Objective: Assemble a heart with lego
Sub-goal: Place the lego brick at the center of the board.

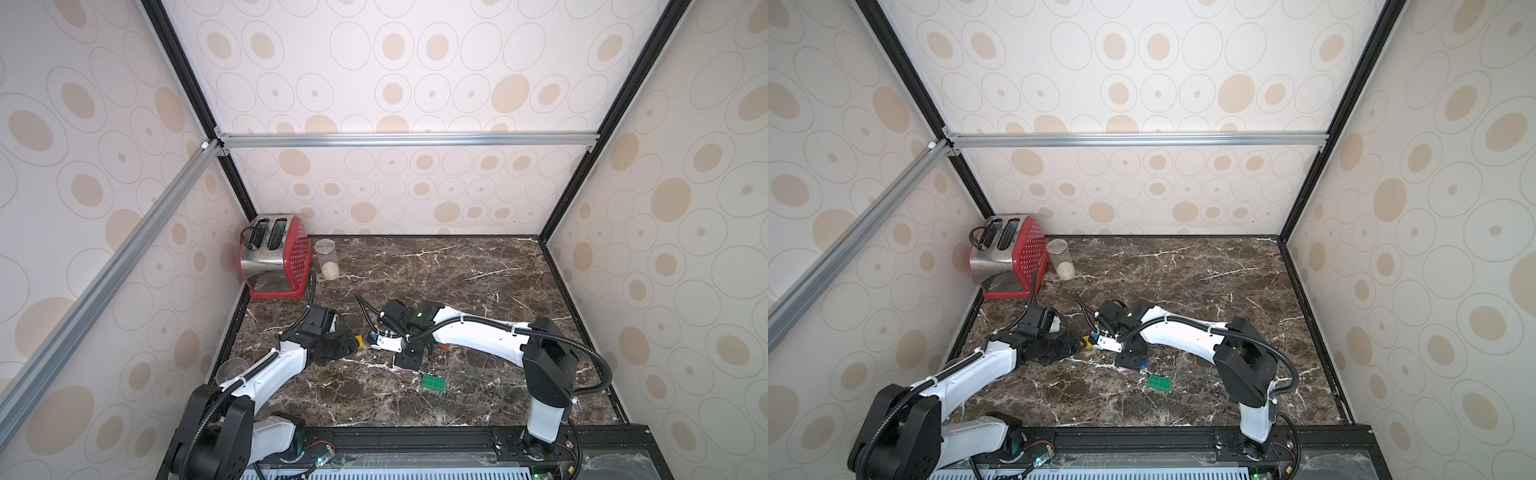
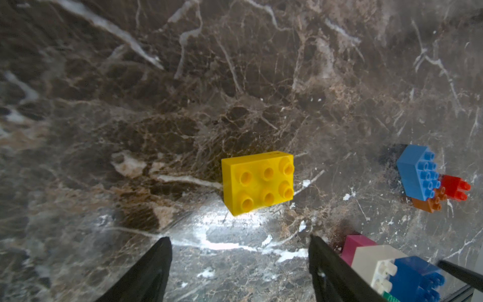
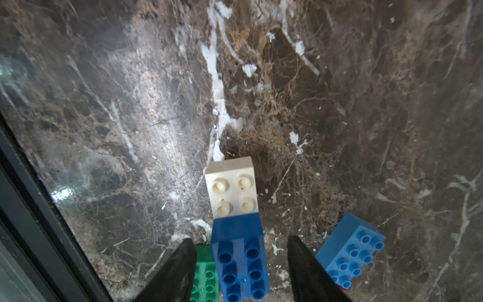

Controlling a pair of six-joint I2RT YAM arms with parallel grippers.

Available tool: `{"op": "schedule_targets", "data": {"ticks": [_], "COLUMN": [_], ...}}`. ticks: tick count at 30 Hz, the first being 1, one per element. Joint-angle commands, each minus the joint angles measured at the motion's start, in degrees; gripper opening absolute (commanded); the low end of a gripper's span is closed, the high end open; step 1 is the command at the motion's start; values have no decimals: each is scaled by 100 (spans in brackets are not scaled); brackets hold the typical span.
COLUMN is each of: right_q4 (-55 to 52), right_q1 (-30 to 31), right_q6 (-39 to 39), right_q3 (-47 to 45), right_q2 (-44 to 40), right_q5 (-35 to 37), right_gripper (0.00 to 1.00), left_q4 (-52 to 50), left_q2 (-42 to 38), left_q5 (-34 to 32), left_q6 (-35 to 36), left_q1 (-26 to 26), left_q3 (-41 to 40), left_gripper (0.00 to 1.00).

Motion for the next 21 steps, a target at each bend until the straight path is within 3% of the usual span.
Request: {"op": "schedule_targets", "data": {"ticks": [1,11,15,21], "right_q4": [60,337,411,585], "right_q1": [-27,-30,-34,-23], "right_q6": [57,363,417,498], "right_q3": [75,-605,-794,-995], "right_q2": [-355,-861,-999,-1093], "right_q5": [-121,-65,51,123], "right_gripper": [58,58,57,56], "left_q4": [26,-24,-309,-568], "left_q2": [367,1326,1769,2011], "left_q5": [-217,-594,-871,-1033], "left_q6": [277,516,616,750], "left_q1": [-85,-448,-676,-831], "left_q3": [377,1005,1298,1538], "left_gripper": [83,83,74,48]}}
